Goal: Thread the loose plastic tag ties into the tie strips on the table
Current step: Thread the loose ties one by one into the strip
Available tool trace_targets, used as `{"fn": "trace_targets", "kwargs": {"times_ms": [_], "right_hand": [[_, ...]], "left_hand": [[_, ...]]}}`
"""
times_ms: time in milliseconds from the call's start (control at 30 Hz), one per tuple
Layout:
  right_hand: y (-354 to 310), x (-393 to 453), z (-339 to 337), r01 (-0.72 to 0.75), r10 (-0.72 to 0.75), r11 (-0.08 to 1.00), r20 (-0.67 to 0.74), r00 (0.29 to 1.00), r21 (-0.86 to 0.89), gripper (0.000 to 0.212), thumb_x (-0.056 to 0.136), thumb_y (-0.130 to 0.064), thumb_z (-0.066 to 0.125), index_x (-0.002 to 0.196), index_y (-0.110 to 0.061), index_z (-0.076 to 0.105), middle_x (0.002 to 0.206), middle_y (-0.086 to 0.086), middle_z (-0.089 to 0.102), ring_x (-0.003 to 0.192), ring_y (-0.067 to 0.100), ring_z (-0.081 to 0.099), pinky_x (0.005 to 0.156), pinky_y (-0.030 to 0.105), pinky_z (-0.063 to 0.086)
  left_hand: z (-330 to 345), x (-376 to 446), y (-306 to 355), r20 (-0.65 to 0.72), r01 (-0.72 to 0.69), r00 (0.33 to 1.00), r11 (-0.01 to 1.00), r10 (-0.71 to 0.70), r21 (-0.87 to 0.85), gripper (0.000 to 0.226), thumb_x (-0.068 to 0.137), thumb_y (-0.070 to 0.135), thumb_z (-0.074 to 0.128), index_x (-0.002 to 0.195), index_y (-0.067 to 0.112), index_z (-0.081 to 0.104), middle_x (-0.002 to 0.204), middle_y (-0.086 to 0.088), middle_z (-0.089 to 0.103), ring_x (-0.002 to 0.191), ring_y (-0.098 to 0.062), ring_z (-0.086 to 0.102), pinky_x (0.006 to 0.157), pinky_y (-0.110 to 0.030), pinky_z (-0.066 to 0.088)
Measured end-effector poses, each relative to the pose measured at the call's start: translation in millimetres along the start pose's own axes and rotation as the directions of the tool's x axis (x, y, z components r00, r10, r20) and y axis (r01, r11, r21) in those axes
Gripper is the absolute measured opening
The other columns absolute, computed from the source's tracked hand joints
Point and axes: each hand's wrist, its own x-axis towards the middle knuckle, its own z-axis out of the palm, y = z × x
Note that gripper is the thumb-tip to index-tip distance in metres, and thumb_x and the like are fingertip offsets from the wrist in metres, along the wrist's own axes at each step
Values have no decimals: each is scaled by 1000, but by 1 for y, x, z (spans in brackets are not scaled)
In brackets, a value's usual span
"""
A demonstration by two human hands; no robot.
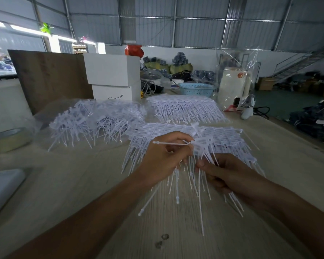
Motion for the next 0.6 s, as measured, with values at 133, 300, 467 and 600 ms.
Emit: {"fn": "trace_targets", "kwargs": {"times_ms": [133,300,467,600], "right_hand": [[0,0,0,-38,38,999,6,999,9,36,92,-41,60,86,-6,65,57,-2,31,48,11,26,44,23,22],[3,1,1,-99,99,991,4,995,94,37,99,-38,50,70,-14,45,55,-3,36,45,9,28,41,19,24],[0,2,2,-107,108,986,0,994,125,43,102,-34,46,60,-23,49,60,1,38,47,13,33,40,20,27],[0,3,2,-117,121,981,-15,993,152,44,102,-32,46,60,-23,47,59,1,36,46,13,32,41,20,25]], "left_hand": [[3,-1,-2,-20,1,1000,1000,-1,-5,10,92,10,69,100,15,73,77,-12,72,65,-34,67,52,-39,53],[3,1,-2,-22,16,1000,1000,-16,-11,10,93,9,68,102,9,71,76,-8,73,62,-23,68,50,-32,52],[9,0,-3,-39,103,993,973,-113,-209,8,93,7,66,95,10,73,77,-12,73,59,-20,65,44,-28,49],[16,-2,-4,-52,173,979,937,-197,-304,17,94,10,66,85,20,76,79,-11,73,60,-22,64,50,-32,49]]}}
